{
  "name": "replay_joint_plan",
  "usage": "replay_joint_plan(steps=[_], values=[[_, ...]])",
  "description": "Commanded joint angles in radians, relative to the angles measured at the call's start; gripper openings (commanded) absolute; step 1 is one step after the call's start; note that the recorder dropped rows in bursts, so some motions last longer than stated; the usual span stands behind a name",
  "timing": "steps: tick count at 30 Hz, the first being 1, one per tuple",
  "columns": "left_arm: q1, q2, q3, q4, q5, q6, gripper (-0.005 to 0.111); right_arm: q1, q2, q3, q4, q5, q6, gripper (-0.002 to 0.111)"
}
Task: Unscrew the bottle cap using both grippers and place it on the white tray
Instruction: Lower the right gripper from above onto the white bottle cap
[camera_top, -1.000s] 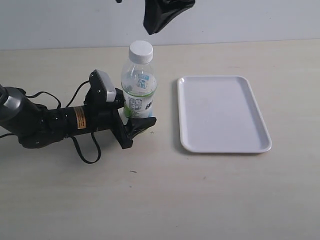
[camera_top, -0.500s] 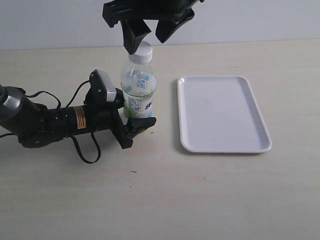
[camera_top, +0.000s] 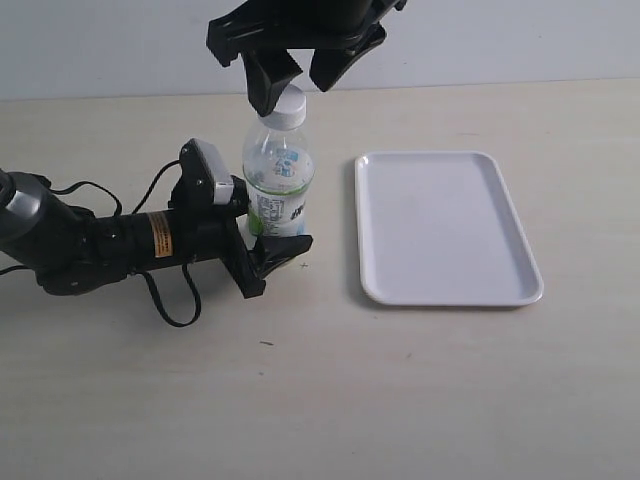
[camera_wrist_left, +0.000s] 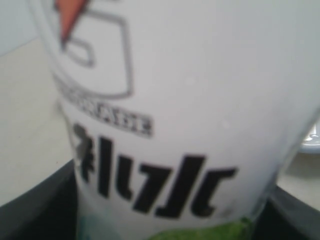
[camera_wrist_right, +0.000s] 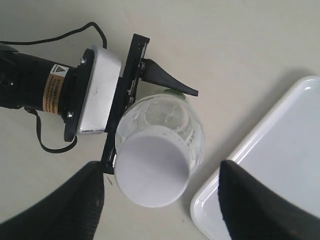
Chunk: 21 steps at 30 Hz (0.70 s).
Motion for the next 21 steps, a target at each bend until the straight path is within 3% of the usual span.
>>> replay_joint_plan(steps=[1, 21], values=[[-0.002, -0.009, 0.002, -0.002, 0.026, 0.015, 0.0, 0.002, -0.002, -0.008, -0.009, -0.003, -0.015, 0.063], [-0.002, -0.009, 0.002, 0.0, 0.033, 0.042, 0.0, 0.002, 0.027, -0.008, -0.003, -0.003, -0.058, 0.062]])
